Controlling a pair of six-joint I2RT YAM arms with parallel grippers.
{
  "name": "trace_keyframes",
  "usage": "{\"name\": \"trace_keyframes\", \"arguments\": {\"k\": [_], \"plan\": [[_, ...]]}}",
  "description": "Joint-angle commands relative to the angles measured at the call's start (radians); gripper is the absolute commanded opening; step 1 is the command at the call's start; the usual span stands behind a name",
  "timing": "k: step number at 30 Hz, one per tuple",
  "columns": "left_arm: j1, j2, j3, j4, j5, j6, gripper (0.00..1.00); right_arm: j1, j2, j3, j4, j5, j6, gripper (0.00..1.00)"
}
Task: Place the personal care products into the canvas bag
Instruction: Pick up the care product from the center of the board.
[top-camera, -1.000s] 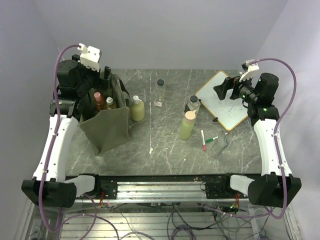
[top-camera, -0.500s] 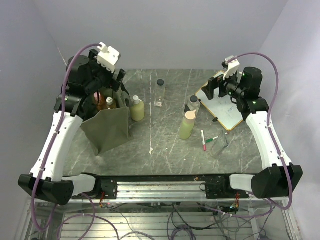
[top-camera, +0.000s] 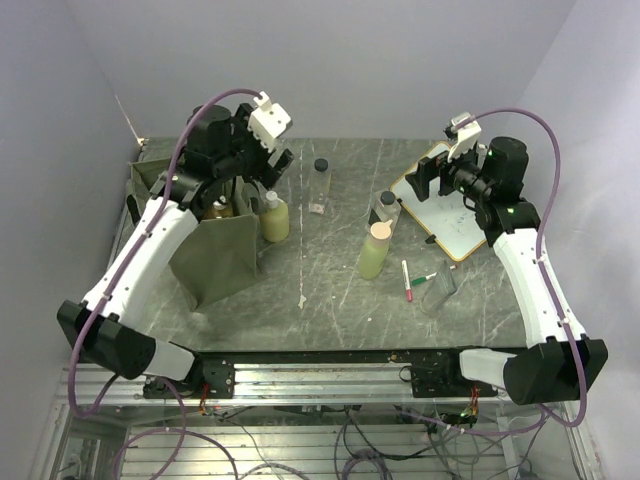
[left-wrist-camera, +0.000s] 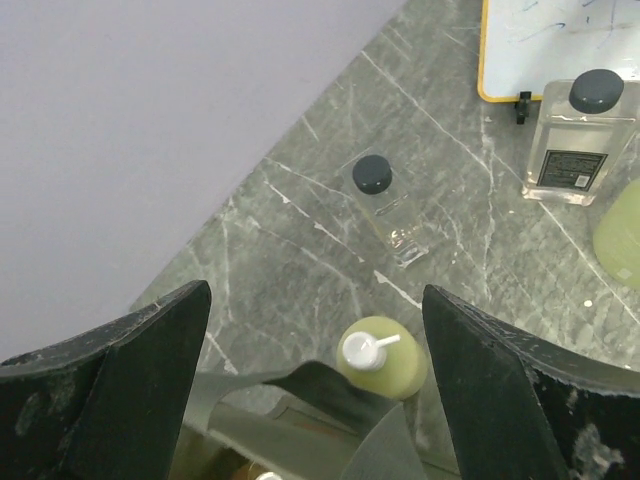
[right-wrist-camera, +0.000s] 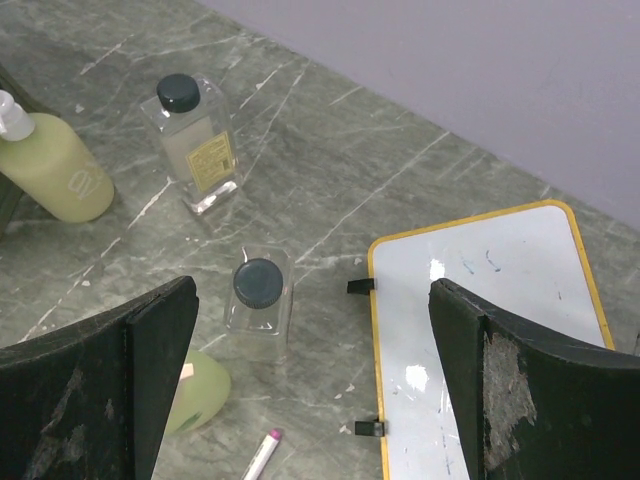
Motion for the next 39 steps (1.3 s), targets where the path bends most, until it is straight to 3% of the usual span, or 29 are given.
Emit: {"name": "trace_keyframes", "arguments": {"k": [1,10,23,39], "plan": [[-0.046,0.056,0.045,0.071,-0.004,-0.038,0.97,-0.001,-0.017,-0.019,0.036,0.02,-0.011,1.0],[-0.156,0.208,0.102,0.146,-0.189,-0.197,0.97,-0.028,-0.03,-0.039,0.047,0.02,0.016,1.0],[-0.217,0.545,0.381,0.098,-0.48,-0.484,0.98,-0.135,-0.08,-0.08,0.054,-0.006,0.058,1.0],[-0.219,0.762,0.419,0.119,-0.555,-0.604,0.92,-0.235,-0.131,-0.133,0.064,-0.05,0.106,1.0]]}}
